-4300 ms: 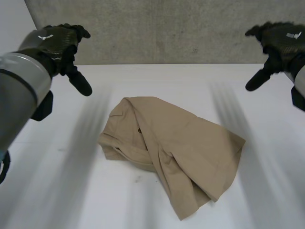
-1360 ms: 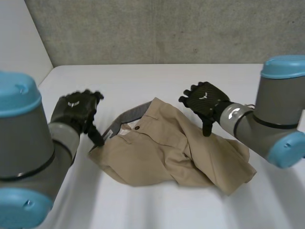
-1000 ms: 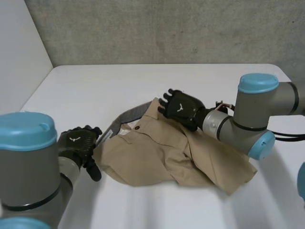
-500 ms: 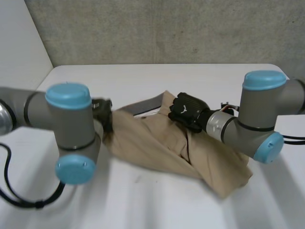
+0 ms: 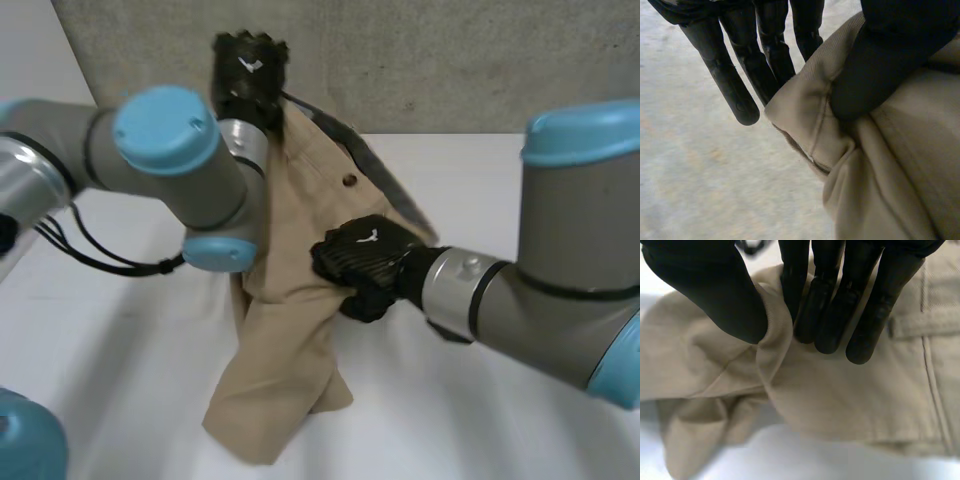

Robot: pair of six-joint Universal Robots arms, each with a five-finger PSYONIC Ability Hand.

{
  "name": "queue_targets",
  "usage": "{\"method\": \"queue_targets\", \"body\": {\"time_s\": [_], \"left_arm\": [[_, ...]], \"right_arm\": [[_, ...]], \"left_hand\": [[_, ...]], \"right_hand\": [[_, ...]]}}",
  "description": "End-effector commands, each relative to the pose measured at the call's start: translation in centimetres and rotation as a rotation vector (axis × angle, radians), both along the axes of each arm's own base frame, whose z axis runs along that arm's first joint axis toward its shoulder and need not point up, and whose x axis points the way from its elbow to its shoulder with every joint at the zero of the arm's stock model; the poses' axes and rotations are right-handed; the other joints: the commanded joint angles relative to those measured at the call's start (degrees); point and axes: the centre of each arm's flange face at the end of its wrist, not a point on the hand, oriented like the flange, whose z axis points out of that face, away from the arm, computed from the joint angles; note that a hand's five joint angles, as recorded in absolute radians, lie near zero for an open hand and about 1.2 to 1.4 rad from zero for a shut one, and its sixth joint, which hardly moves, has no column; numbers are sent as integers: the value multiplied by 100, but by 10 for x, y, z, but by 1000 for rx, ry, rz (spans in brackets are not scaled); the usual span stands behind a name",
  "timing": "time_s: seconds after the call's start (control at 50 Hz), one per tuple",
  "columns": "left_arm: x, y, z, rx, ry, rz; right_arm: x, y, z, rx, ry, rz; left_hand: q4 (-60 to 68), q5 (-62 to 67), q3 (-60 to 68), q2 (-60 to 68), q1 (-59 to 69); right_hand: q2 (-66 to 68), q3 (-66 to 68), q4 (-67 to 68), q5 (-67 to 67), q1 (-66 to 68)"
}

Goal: Fold the shorts.

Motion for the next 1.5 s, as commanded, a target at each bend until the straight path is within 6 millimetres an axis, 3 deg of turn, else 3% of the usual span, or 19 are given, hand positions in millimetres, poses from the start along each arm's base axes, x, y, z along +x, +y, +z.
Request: {"method": "queue_targets", "body": {"time_s": [0.02,0.04,0.08,0.14,0.22,0.34,0.42,0.46,0.54,0.68,0.78,0.98,1.14,1.38,1.46,1.5], "left_arm": [[-31,21,-52,71,-78,-137],[-31,21,-54,75,-85,-143],[-31,24,-60,88,-102,-151],[-29,25,-59,90,-105,-143],[-22,27,-37,63,-96,-119],[13,39,1,91,-87,-12],[34,59,11,148,-107,26],[43,70,13,176,-124,35],[66,103,6,277,-168,36],[100,137,-2,428,-38,88],[127,164,-25,614,47,145],[157,206,-64,901,114,211],[168,221,-86,993,69,254],[164,214,-103,1027,39,277],[160,211,-113,1028,30,278],[159,210,-116,1027,28,276]], "right_arm": [[15,9,-18,154,-130,-51],[16,7,-23,172,-123,-65],[15,3,-27,175,-115,-83],[10,0,-25,163,-95,-130],[-1,-12,-17,118,-64,-183],[-39,-47,-6,-43,65,-249],[-46,-53,-9,-94,126,-238],[-46,-52,-10,-95,128,-234],[-47,-52,-21,-75,135,-232],[-43,-50,-45,-65,112,-237],[-42,-52,-57,29,17,-300],[-38,-51,-89,170,-32,-380],[-27,-52,-105,130,-52,-415],[-9,-50,-117,116,-46,-385],[-8,-55,-118,89,-52,-409],[-7,-59,-116,59,-65,-425]], "left_hand": [[-3642,-3552,-3647,-3602,-3575],[-3900,-3810,-3905,-3860,-3833],[-4872,-4782,-4877,-4832,-4805],[-5097,-5006,-5101,-5057,-5029],[-5164,-5074,-5169,-5125,-5097],[-5181,-5091,-5186,-5141,-5114],[-5097,-5007,-5102,-5058,-5030],[-5047,-4957,-5052,-5007,-4980],[-4929,-4839,-4934,-4889,-4862],[-4845,-4755,-4850,-4805,-4778],[-4458,-4367,-4462,-4418,-4391],[-4391,-4301,-4396,-4351,-4324],[-4273,-4182,-4277,-4233,-4206],[-4256,-4166,-4261,-4216,-4189],[-3904,-3814,-3909,-3864,-3837],[-3485,-3394,-3489,-3445,-3417]], "right_hand": [[-3534,-3493,-3565,-3400,-2370],[-5059,-5017,-5089,-4924,-3894],[-5789,-5748,-5820,-5654,-4624],[-5789,-5748,-5820,-5654,-4624],[-5789,-5748,-5820,-5654,-4624],[-5789,-5748,-5820,-5654,-4624],[-5785,-5744,-5816,-5650,-4620],[-5127,-5086,-5158,-4992,-3963],[-4855,-4814,-4886,-4720,-3691],[-4940,-4898,-4970,-4805,-3775],[-4889,-4848,-4920,-4754,-3725],[-4822,-4780,-4852,-4687,-3657],[-4755,-4714,-4785,-4620,-3590],[-3410,-3368,-3440,-3275,-2245],[-2150,-2108,-2180,-2015,-985],[-489,-447,-519,-354,676]]}}
